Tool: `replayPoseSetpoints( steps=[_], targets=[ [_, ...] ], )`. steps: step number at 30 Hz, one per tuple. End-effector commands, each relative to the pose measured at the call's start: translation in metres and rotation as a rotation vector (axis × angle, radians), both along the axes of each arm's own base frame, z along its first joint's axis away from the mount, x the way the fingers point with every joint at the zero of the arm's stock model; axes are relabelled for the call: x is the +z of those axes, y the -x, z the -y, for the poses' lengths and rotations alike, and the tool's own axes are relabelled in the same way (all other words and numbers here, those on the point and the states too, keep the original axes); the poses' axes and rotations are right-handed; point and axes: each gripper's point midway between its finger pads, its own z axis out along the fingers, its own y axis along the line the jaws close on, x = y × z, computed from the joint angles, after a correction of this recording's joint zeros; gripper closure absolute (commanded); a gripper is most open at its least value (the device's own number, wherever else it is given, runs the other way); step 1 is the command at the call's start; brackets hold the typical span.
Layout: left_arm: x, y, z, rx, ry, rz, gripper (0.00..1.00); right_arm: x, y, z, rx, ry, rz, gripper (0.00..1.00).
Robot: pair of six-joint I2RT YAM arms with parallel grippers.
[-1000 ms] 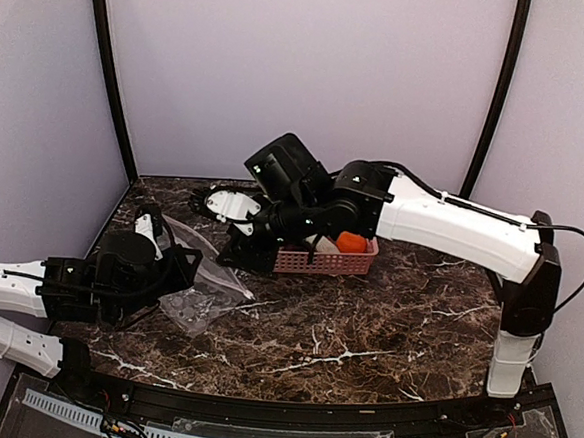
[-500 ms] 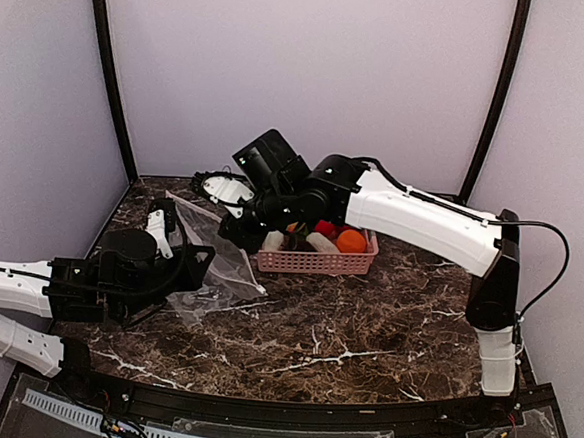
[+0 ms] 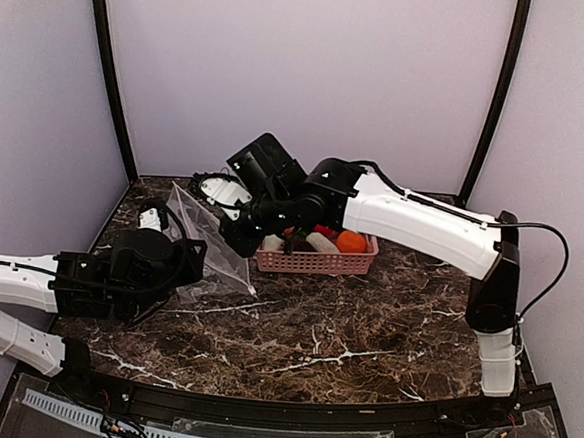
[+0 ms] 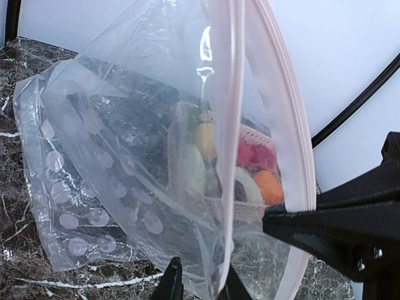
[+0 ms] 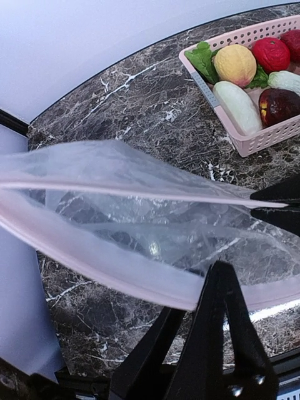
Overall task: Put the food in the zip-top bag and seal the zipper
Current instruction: Open the zipper food storage bag at the center of the board.
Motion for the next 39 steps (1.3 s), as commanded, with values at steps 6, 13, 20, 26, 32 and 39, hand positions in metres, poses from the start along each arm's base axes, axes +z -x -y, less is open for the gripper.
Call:
replayPoseSetpoints(
  steps=[6,13,20,26,32,39],
  targets=[
    [0.01,-0.007,-0.008,0.087,-0.016,0.028,0.85,0.016,0.009,-0.013,-0.07,-0.034,0.083,1.0],
    [0.019,-0.003,-0.034,0.136,-0.05,0.046,0.99,0.014,-0.02,0.007,-0.18,-0.01,0.119,1.0],
    [0.023,0.007,-0.056,0.125,-0.068,0.059,0.99,0.012,-0.039,0.029,-0.146,0.001,0.107,1.0],
    [0.029,0.014,-0.028,-0.072,-0.128,0.076,0.99,0.016,0.029,0.027,0.189,-0.018,0.002,0.83],
    [0.026,0.022,-0.025,-0.158,-0.237,0.032,0.99,0.044,0.054,0.053,0.343,-0.078,-0.03,0.5],
    [0.022,0.029,-0.033,-0.204,-0.357,-0.012,0.99,0.012,0.047,0.099,0.485,0.07,0.021,0.47]
  ],
)
